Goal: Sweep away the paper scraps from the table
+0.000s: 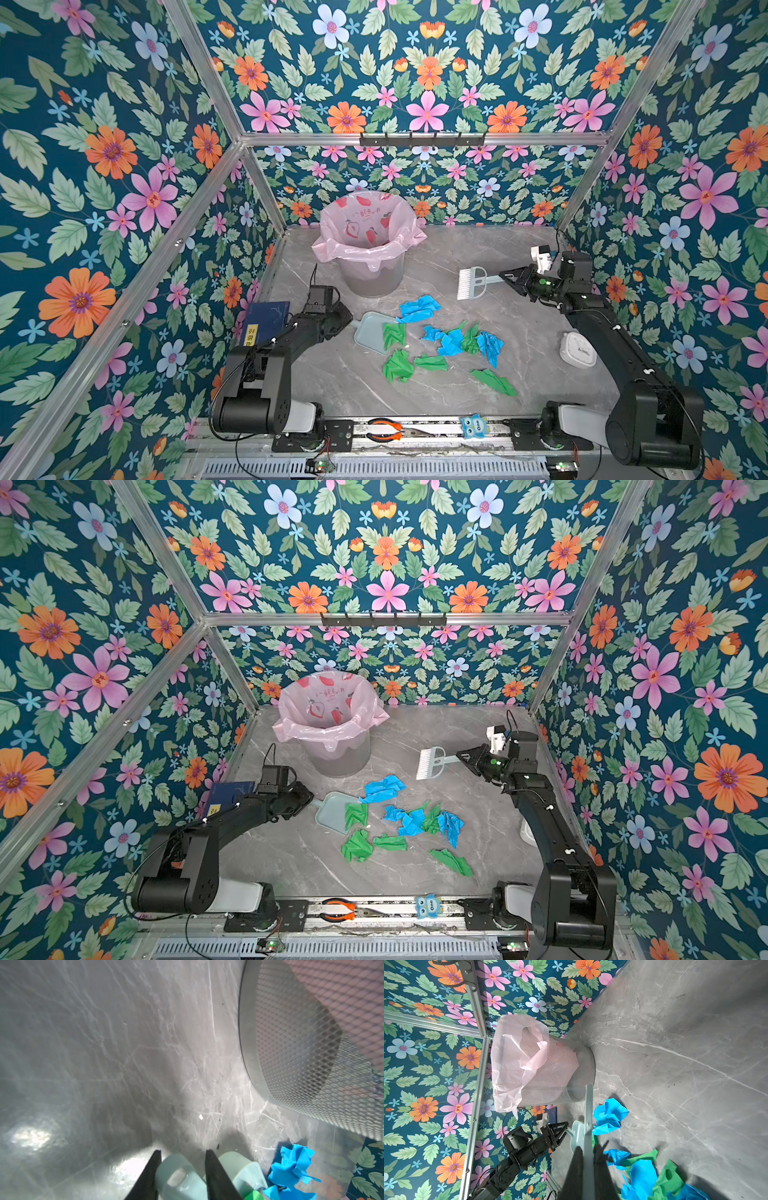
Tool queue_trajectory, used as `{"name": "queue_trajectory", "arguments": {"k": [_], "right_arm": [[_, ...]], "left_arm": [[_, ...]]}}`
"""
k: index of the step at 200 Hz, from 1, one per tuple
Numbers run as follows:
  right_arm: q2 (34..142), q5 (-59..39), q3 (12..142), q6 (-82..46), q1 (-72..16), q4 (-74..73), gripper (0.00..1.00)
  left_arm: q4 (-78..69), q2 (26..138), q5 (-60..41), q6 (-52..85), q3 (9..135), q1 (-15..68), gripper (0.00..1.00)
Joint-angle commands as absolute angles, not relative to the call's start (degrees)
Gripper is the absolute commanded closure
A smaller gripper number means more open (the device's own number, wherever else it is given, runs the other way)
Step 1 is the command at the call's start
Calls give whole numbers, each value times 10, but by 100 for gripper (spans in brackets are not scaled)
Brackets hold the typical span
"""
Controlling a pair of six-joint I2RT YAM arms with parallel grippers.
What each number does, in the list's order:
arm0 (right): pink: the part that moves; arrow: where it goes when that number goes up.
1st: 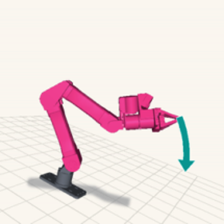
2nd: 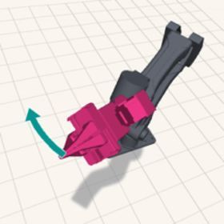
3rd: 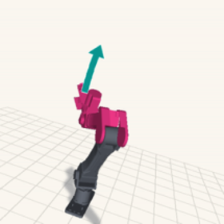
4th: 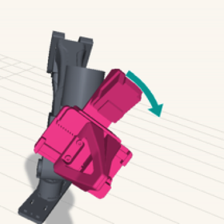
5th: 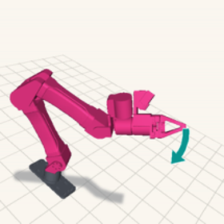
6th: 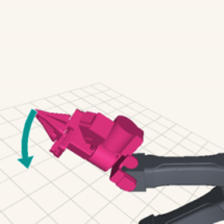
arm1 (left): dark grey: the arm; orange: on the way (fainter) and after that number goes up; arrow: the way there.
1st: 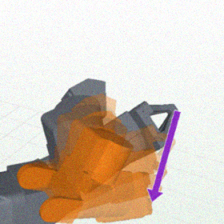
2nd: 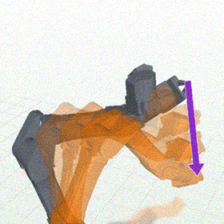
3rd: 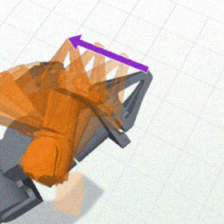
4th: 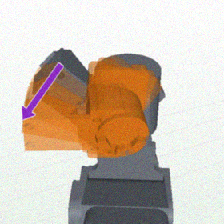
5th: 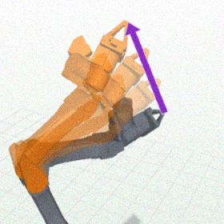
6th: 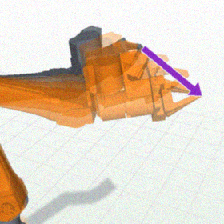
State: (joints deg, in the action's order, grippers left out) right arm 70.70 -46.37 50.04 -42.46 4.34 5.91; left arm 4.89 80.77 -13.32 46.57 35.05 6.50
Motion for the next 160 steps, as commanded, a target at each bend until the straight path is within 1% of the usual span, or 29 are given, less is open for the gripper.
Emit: {"name": "queue_trajectory", "arguments": {"k": [1, 49, 66, 93, 160], "right_arm": [[707, -465, 498, -422, 43, 44, 100], [704, -463, 498, -421, 43, 44, 100], [704, -462, 497, -421, 43, 43, 100], [707, -463, 502, -422, 43, 44, 100], [708, -463, 504, -423, 43, 44, 100]], "left_arm": [[36, 809, -127, 477, 351, 65, 64], [25, 806, -114, 498, 346, 65, 67], [25, 797, -95, 508, 342, 65, 65], [14, 766, -66, 525, 323, 64, 66], [32, 708, -73, 539, 273, 66, 69]]}}
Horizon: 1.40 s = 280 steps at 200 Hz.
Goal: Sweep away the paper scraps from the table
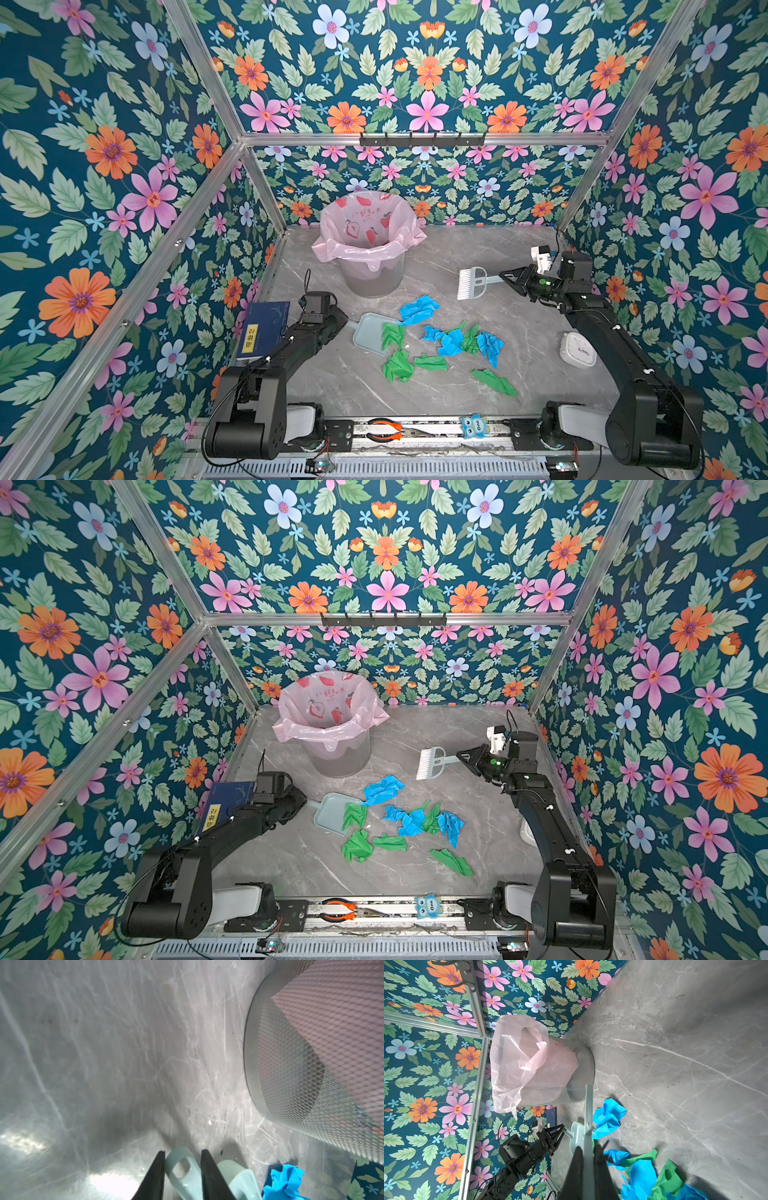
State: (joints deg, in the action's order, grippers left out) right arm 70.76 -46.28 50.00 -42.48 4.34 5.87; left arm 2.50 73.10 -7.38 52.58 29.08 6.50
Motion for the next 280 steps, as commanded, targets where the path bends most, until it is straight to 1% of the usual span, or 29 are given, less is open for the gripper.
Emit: {"name": "queue_trajectory", "arguments": {"k": [1, 60, 74, 94, 98, 107, 118, 126, 141, 148, 155, 189, 217, 255, 280], "right_arm": [[708, -463, 504, -423, 43, 44, 100], [708, -462, 502, -424, 43, 44, 100], [708, -462, 500, -424, 43, 42, 100], [707, -465, 499, -425, 43, 42, 100], [706, -465, 499, -424, 43, 41, 100], [705, -464, 498, -424, 43, 42, 100], [705, -465, 497, -423, 43, 41, 100], [705, -465, 497, -424, 43, 42, 100], [705, -465, 497, -426, 43, 39, 100], [706, -465, 496, -426, 43, 39, 100], [706, -465, 496, -426, 43, 40, 100], [705, -465, 496, -426, 43, 40, 100], [703, -472, 499, -425, 43, 41, 100], [698, -475, 512, -417, 43, 60, 100], [696, -475, 512, -417, 43, 60, 100]], "left_arm": [[32, 707, -74, 538, 272, 66, 69], [111, 608, -73, 553, 238, 83, 69], [124, 597, -70, 552, 236, 83, 72], [128, 590, -66, 555, 234, 84, 73], [128, 590, -64, 557, 234, 84, 74], [125, 590, -60, 558, 232, 84, 81], [120, 593, -55, 561, 232, 84, 83], [114, 599, -54, 565, 232, 84, 80], [99, 611, -54, 572, 234, 84, 68], [96, 617, -54, 574, 235, 84, 60], [94, 621, -54, 576, 237, 84, 57], [108, 618, -47, 569, 248, 84, 48], [149, 588, -38, 557, 252, 85, 44], [252, 526, -17, 529, 278, 102, 38], [337, 535, 29, 504, 325, 129, 36]]}}
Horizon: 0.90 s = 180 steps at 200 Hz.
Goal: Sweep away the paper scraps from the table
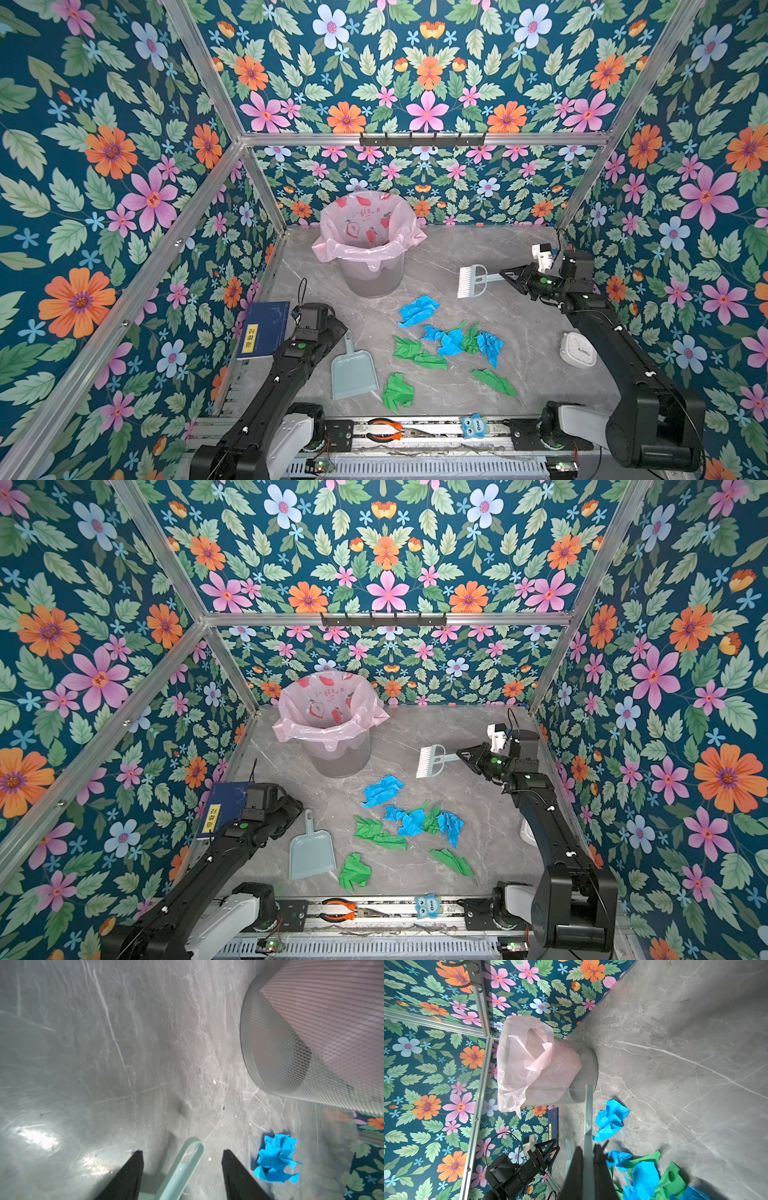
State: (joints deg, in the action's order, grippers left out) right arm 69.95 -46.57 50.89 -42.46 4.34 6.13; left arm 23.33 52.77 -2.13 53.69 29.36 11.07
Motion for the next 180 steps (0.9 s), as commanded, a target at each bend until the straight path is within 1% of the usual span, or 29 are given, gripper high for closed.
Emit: {"name": "queue_trajectory", "arguments": {"k": [1, 35, 59, 89, 120, 159, 180], "right_arm": [[696, -475, 512, -417, 43, 60, 100], [697, -478, 509, -421, 43, 54, 100], [689, -476, 508, -419, 43, 58, 100], [684, -474, 510, -417, 43, 63, 100], [685, -474, 511, -416, 43, 65, 100], [691, -475, 512, -416, 43, 62, 100], [693, -476, 514, -415, 43, 62, 100]], "left_arm": [[339, 536, 31, 504, 327, 130, 36], [337, 603, 65, 495, 356, 188, 35], [329, 653, 96, 495, 383, 237, 32], [298, 686, 83, 488, 381, 250, 31], [301, 719, 88, 475, 384, 255, 32], [269, 739, 69, 476, 368, 255, 39], [255, 747, 65, 482, 361, 256, 46]]}}
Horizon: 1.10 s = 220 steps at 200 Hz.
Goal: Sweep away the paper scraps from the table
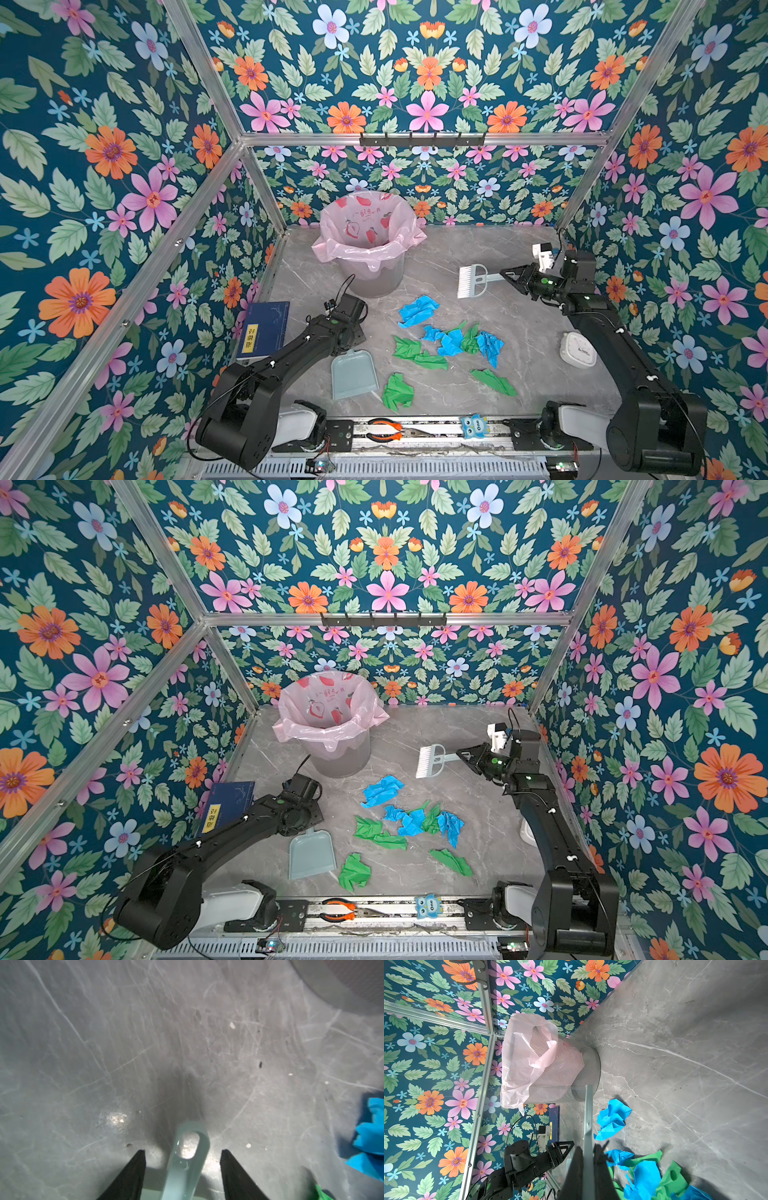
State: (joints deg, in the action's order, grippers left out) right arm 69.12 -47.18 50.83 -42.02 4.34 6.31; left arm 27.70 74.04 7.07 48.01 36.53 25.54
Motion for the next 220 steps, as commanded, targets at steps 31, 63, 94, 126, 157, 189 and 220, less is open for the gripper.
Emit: {"name": "queue_trajectory", "arguments": {"k": [31, 63, 94, 126, 157, 189, 220], "right_arm": [[694, -476, 515, -416, 43, 62, 100], [692, -476, 515, -414, 43, 64, 100], [691, -475, 513, -412, 43, 65, 100], [690, -474, 514, -414, 43, 65, 100], [690, -475, 514, -416, 43, 61, 100], [687, -474, 514, -417, 43, 59, 100], [685, -474, 514, -420, 43, 57, 100]], "left_arm": [[239, 753, 64, 491, 357, 256, 59], [226, 756, 62, 500, 358, 255, 68], [221, 762, 64, 505, 359, 255, 77], [221, 766, 75, 522, 359, 255, 87], [225, 776, 101, 552, 363, 249, 96], [217, 776, 135, 603, 368, 241, 100], [223, 778, 181, 651, 391, 237, 100]]}}
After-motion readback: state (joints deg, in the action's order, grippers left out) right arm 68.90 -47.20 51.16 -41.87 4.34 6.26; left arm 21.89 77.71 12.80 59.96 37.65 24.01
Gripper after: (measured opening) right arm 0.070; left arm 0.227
